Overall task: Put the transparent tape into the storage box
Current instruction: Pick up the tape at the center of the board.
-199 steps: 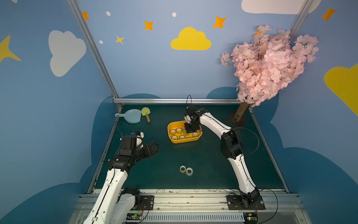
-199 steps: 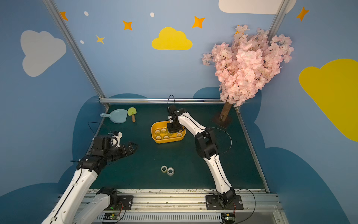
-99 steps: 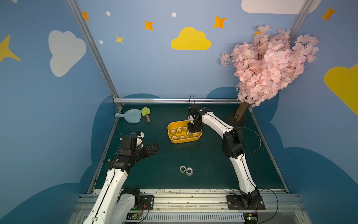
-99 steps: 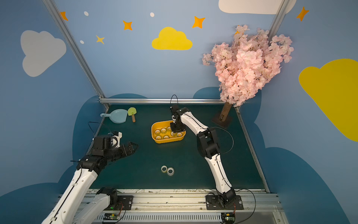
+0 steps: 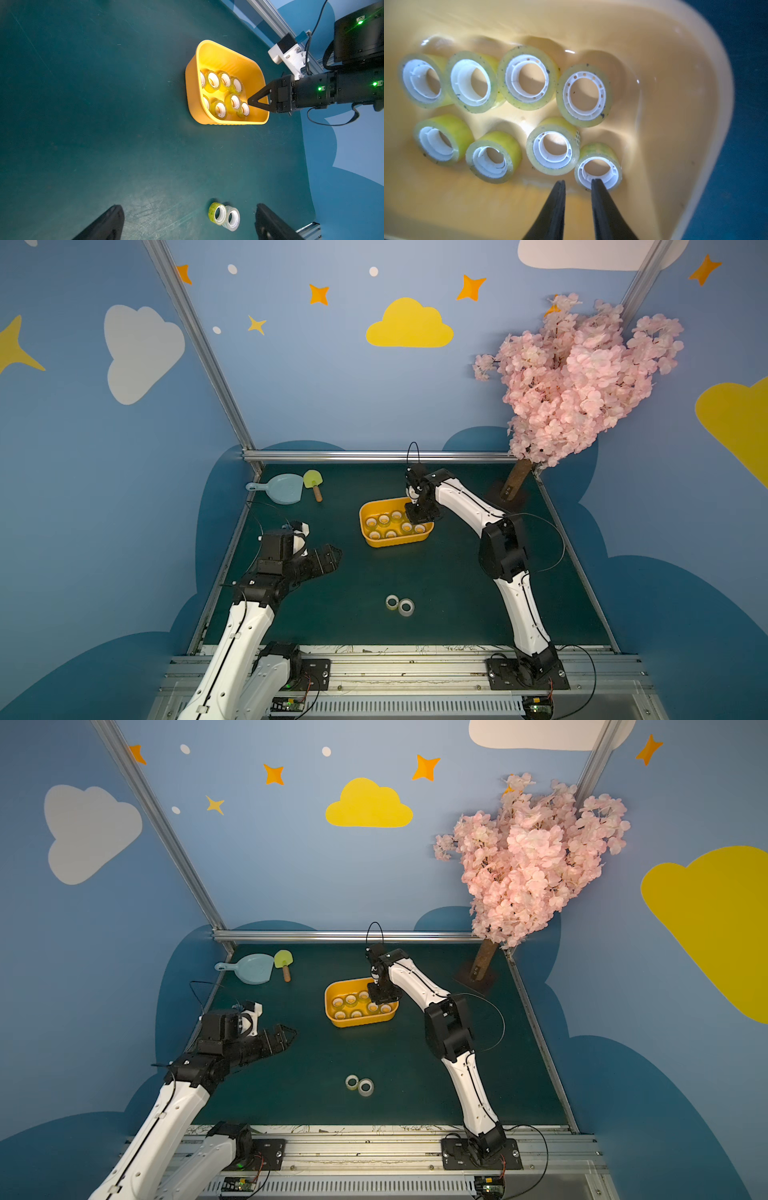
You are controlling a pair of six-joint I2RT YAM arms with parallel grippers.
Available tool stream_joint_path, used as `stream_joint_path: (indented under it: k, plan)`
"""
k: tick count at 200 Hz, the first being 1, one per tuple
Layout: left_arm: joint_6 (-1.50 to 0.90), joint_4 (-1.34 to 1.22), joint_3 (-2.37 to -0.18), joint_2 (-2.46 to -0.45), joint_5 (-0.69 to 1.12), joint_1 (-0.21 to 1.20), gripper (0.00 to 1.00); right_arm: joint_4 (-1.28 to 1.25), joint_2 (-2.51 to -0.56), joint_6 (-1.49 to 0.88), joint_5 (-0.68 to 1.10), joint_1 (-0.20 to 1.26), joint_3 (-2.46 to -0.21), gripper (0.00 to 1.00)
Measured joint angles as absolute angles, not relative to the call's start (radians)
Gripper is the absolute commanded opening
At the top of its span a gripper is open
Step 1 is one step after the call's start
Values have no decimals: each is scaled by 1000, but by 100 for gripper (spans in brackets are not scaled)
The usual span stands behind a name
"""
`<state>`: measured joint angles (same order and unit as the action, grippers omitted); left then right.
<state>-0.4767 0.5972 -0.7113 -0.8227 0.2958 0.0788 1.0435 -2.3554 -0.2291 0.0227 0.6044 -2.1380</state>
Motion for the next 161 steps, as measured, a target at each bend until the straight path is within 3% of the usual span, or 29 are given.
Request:
stream_joint_path:
  k: [53, 90, 161]
  plan:
    - [-477, 597, -711, -839, 297, 80, 100, 1022, -2321, -223, 31, 650, -2117, 40]
    - [-477, 597, -711, -880, 308, 94, 100, 991, -2117, -221, 46, 661, -2077, 42]
    - [-476, 603, -711, -923, 318, 131, 100, 780, -1520, -293, 76, 788, -1374, 42]
